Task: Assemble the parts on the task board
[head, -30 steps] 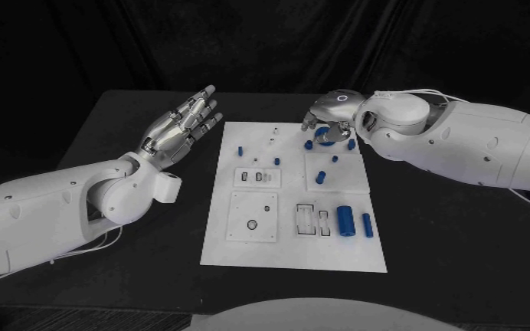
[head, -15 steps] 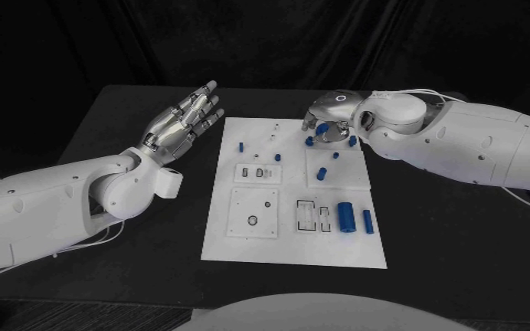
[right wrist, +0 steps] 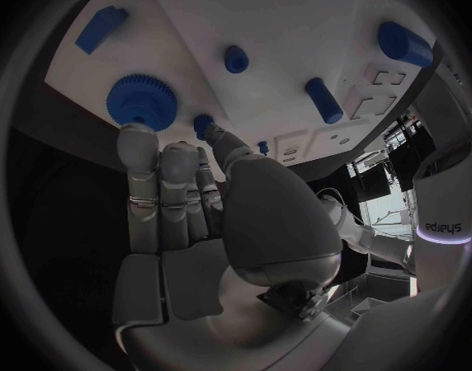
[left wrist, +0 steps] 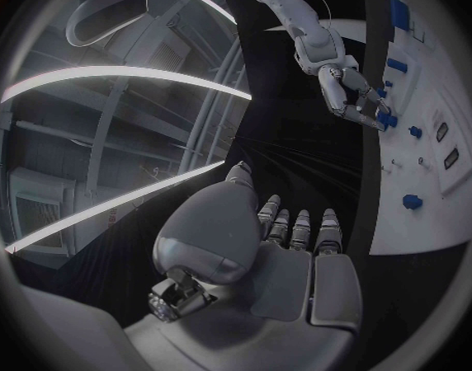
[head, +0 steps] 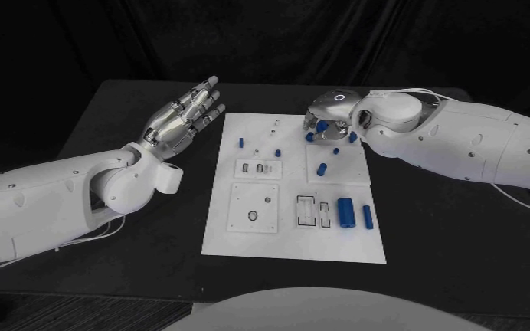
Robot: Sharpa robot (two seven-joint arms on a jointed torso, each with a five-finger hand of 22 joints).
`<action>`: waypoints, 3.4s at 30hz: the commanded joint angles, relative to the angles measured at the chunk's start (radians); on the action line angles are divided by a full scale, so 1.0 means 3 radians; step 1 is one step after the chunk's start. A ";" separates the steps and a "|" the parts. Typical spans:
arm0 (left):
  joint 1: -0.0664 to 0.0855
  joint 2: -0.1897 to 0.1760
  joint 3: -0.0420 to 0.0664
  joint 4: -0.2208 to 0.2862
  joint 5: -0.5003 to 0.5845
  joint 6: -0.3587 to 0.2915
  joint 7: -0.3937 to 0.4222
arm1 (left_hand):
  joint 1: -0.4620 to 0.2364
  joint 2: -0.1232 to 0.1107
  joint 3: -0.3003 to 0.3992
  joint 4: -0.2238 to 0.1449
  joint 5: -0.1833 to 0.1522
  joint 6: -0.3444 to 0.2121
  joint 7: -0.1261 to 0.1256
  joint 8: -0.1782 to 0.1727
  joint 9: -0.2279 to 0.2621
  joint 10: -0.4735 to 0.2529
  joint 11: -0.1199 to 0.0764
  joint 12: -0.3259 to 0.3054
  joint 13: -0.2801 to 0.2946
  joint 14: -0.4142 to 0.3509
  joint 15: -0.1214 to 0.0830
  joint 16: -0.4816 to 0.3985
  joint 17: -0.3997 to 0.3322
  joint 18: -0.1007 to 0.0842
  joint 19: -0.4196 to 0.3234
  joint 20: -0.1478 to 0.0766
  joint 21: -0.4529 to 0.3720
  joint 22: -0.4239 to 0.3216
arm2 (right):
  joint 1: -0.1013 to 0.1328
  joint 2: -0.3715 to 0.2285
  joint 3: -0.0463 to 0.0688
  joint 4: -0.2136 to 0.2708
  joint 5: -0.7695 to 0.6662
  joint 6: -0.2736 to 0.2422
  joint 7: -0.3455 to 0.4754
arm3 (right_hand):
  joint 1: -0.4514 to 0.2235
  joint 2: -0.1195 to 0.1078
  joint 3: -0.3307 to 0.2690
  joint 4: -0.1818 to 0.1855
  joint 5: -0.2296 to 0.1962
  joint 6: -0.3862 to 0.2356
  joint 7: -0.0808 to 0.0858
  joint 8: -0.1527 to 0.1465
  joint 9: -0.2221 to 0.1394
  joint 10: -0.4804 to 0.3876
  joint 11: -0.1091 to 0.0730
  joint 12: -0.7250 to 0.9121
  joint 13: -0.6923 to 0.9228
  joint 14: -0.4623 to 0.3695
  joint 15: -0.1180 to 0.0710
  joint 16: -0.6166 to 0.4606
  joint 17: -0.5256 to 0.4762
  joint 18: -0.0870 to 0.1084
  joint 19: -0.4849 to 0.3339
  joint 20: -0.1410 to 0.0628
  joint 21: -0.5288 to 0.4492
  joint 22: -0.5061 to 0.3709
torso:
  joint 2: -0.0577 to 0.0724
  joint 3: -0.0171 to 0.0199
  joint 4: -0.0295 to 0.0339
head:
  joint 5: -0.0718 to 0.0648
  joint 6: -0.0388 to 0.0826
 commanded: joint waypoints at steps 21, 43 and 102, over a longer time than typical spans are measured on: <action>0.0006 0.0022 0.0002 -0.0040 -0.0013 0.0106 0.0155 | 0.0082 0.0001 0.0045 -0.0010 0.0087 0.0045 0.0041 0.0028 0.0009 -0.0005 0.0045 -0.0022 -0.0005 -0.0002 0.0043 -0.0012 -0.0005 0.0028 0.0002 0.0056 -0.0011 -0.0005 | -0.0088 0.0070 0.0003 -0.0106 0.0020 -0.0320 0.0239 | 0.0112 -0.0069 0.0511 0.0001 0.0052 0.0555 0.0081 0.0175 0.0114 0.0633 -0.0102 0.0115 -0.0003 0.0004 -0.0038 0.0301 0.0438 -0.0108 -0.0032 -0.0029 0.0361 0.0482 | -0.0015 -0.0007 -0.0007 | 0.0009 -0.0056; 0.0006 0.0021 0.0002 -0.0043 -0.0013 0.0094 0.0115 | 0.0163 -0.0011 0.0083 -0.0051 0.0239 0.0086 0.0070 0.0036 0.0013 -0.0005 0.0077 -0.0022 -0.0005 -0.0002 0.0070 -0.0012 -0.0005 0.0029 0.0002 0.0090 -0.0011 -0.0005 | 0.0276 0.0240 0.0003 -0.0090 0.0656 -0.0360 0.0210 | 0.0144 -0.0083 0.0574 -0.0008 -0.0024 0.0628 0.0063 0.0167 0.0141 0.0743 -0.0126 0.0069 -0.0020 0.0012 -0.0056 0.0346 0.0519 -0.0119 -0.0040 -0.0049 0.0428 0.0581 | -0.0014 -0.0017 -0.0001 | 0.0056 -0.0002; 0.0005 0.0107 0.0002 -0.0111 -0.0013 0.0161 0.0098 | 0.0232 0.0000 0.0134 -0.0114 0.0414 0.0114 0.0099 0.0041 0.0016 -0.0005 0.0107 -0.0022 -0.0005 -0.0002 0.0099 -0.0012 -0.0005 0.0029 0.0002 0.0110 -0.0011 -0.0005 | 0.0060 0.0826 0.0004 -0.0828 0.0579 -0.0394 0.0073 | 0.0174 -0.0127 0.0654 -0.0012 0.0007 0.0530 0.0110 0.0054 0.0118 0.0666 -0.0076 -0.0040 -0.0025 0.0008 -0.0020 0.0375 0.0575 -0.0138 -0.0065 -0.0021 0.0509 0.0719 | 0.0030 -0.0028 0.0025 | 0.0025 -0.0022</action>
